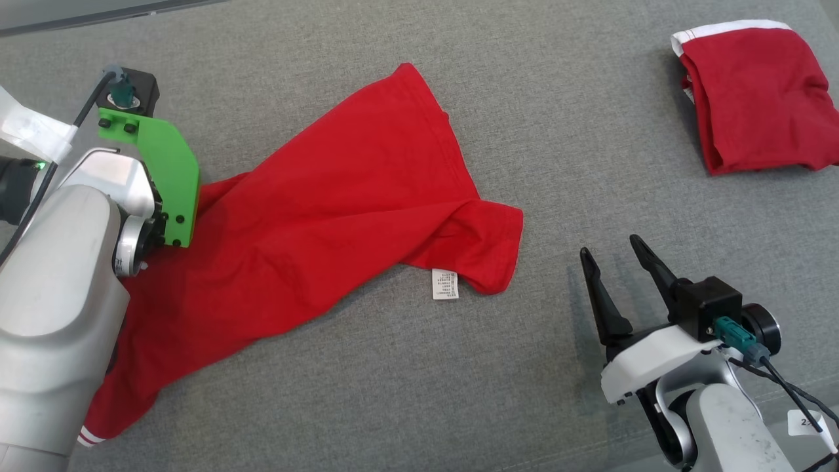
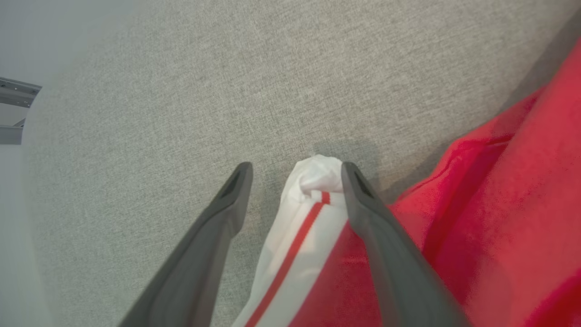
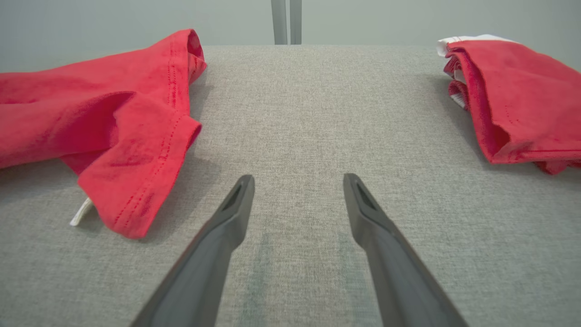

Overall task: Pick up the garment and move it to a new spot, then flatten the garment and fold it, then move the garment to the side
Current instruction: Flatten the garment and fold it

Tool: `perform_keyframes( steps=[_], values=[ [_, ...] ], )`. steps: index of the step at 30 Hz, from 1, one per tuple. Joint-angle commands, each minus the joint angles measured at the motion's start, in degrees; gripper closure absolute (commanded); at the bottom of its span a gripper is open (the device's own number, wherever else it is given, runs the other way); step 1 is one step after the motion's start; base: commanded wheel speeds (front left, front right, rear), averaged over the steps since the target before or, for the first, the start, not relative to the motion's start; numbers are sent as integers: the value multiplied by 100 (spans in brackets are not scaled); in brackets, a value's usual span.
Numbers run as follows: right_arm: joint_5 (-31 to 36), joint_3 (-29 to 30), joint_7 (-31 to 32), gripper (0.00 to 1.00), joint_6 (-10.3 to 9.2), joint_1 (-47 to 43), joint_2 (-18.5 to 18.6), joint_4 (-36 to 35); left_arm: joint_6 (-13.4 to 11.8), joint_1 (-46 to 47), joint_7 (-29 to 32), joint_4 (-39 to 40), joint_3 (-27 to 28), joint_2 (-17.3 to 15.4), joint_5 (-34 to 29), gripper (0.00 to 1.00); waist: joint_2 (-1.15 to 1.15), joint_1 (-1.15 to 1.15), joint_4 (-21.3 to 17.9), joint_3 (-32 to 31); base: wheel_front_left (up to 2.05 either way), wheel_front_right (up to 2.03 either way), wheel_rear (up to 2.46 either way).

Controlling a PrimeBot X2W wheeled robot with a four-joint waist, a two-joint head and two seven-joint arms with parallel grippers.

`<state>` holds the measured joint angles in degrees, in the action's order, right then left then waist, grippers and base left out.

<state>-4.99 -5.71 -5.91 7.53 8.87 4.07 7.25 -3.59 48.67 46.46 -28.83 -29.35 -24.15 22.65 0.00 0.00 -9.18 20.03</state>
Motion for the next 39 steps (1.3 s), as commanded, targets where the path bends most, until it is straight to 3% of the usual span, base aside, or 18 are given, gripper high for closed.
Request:
perform_keyframes(
  steps=[1,6,7,8,11,20,21,26,32,39],
  values=[
    [18,-14,-27,0,-9,77,-8,19,-66,-83,65,-24,12,-28,55,0,0,0,10,15,0,0,0],
    [23,-80,-34,0,-9,137,-10,51,-105,-259,220,-5,21,56,196,0,0,0,29,60,0,0,0],
    [24,-88,-34,0,-9,155,-5,60,-109,-295,244,4,28,86,238,6,0,0,29,63,0,0,0],
    [23,-97,-38,0,-9,177,2,63,-116,-315,250,22,31,91,265,35,0,0,29,68,0,0,0],
    [12,-107,-45,0,-9,228,19,81,-106,-354,76,66,22,64,253,100,0,0,34,81,0,0,0],
    [37,-64,-89,0,-9,208,19,156,-339,-110,-1187,111,64,63,-136,100,0,0,127,-30,0,0,0],
    [24,-54,-96,0,-9,185,3,188,-561,-54,-1868,154,110,133,-316,100,0,0,180,-142,0,0,0],
    [1,-19,-130,0,-9,114,-14,244,-805,-52,-2851,324,233,262,-424,100,0,0,264,-347,0,0,0],
    [9,81,-105,0,-9,-63,-49,264,-1240,-638,-4310,908,563,540,-296,100,0,0,431,-676,0,0,0],
    [18,227,-44,0,-8,-337,-71,178,-1845,-2048,-4744,1861,433,786,-348,100,0,0,721,-934,0,0,0]
  ],
)
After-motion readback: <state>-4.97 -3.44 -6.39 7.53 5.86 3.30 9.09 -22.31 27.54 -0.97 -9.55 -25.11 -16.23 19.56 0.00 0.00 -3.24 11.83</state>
